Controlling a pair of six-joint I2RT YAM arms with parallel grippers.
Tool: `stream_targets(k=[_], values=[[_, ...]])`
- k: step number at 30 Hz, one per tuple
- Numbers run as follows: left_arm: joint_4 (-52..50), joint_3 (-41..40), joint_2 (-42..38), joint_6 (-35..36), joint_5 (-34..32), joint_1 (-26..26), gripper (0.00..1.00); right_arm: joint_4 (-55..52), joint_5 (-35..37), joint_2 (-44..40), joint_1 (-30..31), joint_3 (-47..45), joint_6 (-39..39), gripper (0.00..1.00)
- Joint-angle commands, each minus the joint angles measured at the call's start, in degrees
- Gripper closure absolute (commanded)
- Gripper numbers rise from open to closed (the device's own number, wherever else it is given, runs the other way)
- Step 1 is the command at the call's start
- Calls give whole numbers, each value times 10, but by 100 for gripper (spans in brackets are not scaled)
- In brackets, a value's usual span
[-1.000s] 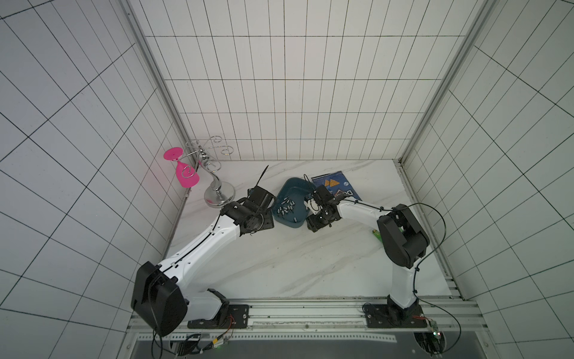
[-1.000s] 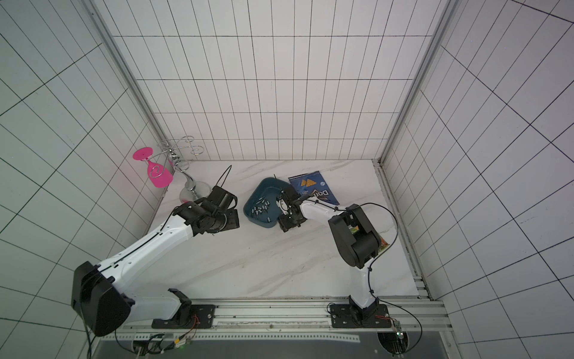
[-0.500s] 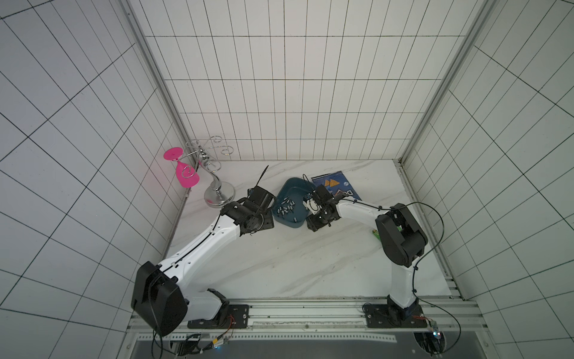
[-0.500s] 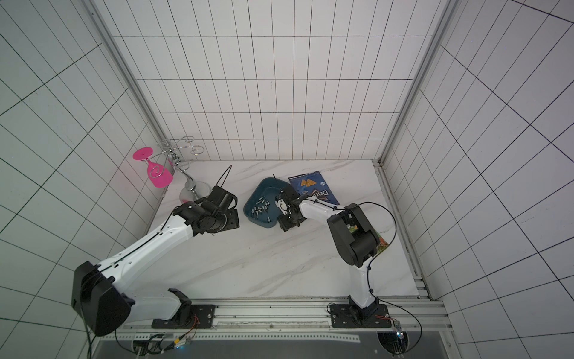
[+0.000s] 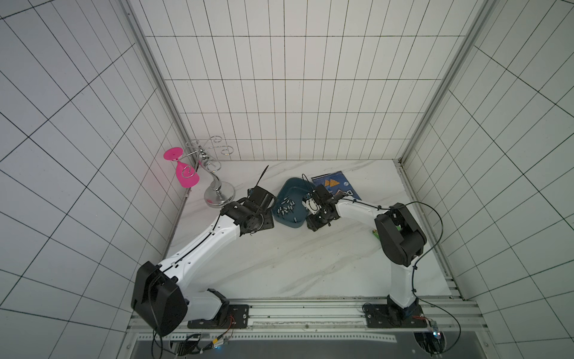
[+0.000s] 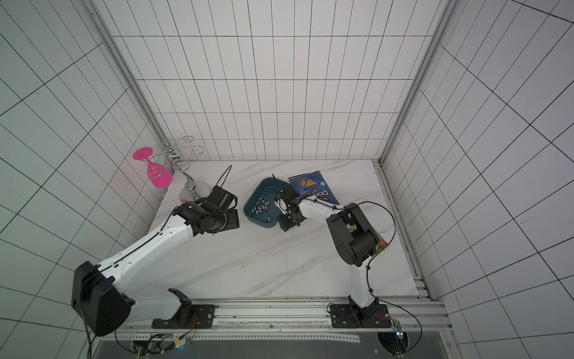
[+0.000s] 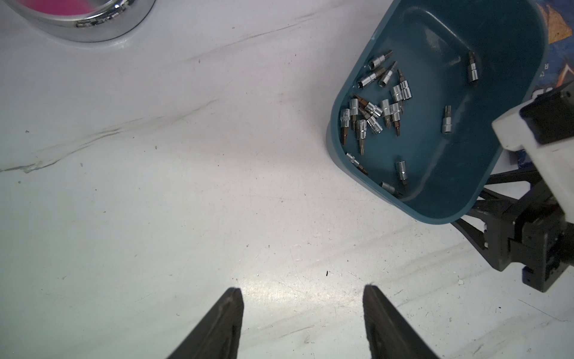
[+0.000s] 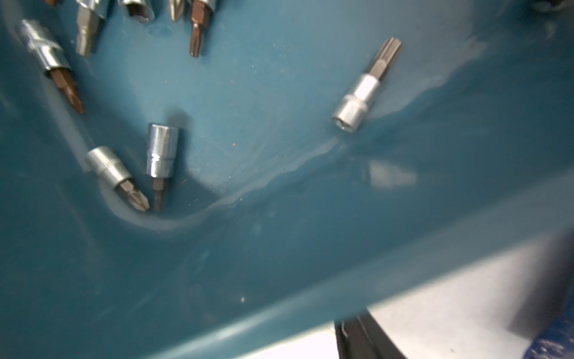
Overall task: Put the bit on the desktop into the storage box
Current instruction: Pick up the screwdriver bit from the center of the board.
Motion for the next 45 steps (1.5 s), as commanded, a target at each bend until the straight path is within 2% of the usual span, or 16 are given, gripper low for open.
stream_targets(k=[1,17,28,45], values=[[7,-7,1,-3,-7,-3,35,-35,-1,21,5,-1,-13,43],[8,-6,1,-4,-5,-3,35,-53,12,22,5,-2,-22,46],[8,-4,4,-4,-4,-3,35,-56,20,26,5,0,-22,56],[8,-6,2,-5,-4,-4,35,-53,38,11,3,-2,-14,60]])
